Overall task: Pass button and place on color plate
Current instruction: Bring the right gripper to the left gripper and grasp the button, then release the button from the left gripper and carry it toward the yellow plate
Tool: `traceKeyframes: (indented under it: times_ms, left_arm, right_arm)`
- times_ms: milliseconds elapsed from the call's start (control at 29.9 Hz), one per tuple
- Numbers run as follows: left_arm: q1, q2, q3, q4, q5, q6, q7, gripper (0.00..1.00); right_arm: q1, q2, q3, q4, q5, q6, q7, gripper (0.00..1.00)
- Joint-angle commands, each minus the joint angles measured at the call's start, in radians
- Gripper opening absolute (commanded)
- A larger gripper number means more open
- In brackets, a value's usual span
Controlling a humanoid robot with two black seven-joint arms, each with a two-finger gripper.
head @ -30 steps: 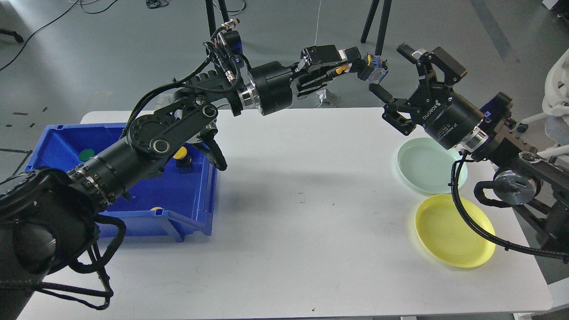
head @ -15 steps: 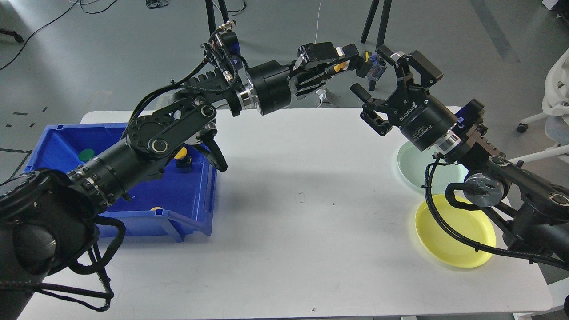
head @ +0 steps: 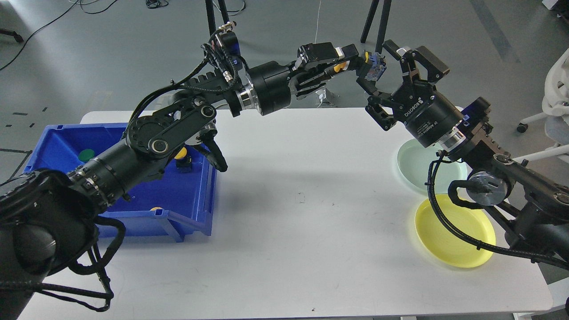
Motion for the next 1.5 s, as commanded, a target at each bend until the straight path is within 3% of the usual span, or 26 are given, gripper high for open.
traceKeyframes:
  times_ms: [0,401,568,635,835,1170,1470]
  left_arm:
    - [0.002,0.001,0.000,0.000,0.000,0.000,0.000,0.20]
    - [0.002,0.000,0.000,0.000,0.000,0.000,0.000,0.20]
    - [0.003,0.000,0.000,0.001,0.000,0.000,0.000,0.26]
    - [0.003,-0.002,0.000,0.000,0.000,0.000,0.000,0.28]
    - [0.003,-0.002,0.000,0.001,0.000,0.000,0.000,0.53]
    - [0.005,-0.002,0.000,0.001,-0.043,0.000,0.000,0.64]
    - [0.009,0.000,0.000,0.020,-0.082,0.000,0.000,0.70]
  right_arm:
    - [-0.001,-0.002,0.000,0.005,0.000,0.003,0.000,0.65]
    - [-0.001,-0.005,-0.001,0.010,-0.003,0.005,0.000,0.27]
    - [-0.001,-0.005,0.000,0.008,-0.003,0.005,0.000,0.19]
    - [-0.001,-0.005,0.000,0.010,-0.003,0.005,0.000,0.18]
    - [-0.001,-0.007,-0.001,0.010,-0.002,0.005,0.000,0.17]
    - [-0.001,-0.011,0.000,0.008,-0.002,0.005,0.000,0.17]
    - [-0.053,-0.092,0.026,0.008,-0.002,0.006,0.000,0.17]
